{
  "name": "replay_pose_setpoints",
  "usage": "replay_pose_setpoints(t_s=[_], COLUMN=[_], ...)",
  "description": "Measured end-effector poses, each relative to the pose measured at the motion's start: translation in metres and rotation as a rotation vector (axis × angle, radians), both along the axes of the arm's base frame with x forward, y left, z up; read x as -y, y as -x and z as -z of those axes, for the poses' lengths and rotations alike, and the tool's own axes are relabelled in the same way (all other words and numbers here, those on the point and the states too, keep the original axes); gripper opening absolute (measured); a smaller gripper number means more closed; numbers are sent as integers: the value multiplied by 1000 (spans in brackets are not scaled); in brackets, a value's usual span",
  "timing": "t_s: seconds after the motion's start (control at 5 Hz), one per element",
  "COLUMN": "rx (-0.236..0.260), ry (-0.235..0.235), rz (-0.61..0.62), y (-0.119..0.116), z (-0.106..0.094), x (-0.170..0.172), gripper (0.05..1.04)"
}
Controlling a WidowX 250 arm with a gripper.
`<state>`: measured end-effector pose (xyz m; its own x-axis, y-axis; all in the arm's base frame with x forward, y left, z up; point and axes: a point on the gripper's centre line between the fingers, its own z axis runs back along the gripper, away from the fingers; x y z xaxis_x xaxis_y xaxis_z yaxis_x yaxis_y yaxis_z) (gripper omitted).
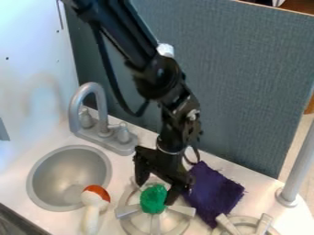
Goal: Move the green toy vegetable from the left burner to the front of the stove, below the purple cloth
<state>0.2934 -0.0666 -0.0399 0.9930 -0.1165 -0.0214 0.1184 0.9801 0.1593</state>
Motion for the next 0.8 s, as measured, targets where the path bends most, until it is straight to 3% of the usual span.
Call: replay_pose_setpoints(t_s=[0.2, 0.4, 0.8], rx=[10, -29, -33], ry=[-12, -48, -55], rz=[-14, -25, -51], y=[-4, -7, -11], z=[0, 12, 18], x=[-1, -5, -10], gripper=[1009, 1009, 1009])
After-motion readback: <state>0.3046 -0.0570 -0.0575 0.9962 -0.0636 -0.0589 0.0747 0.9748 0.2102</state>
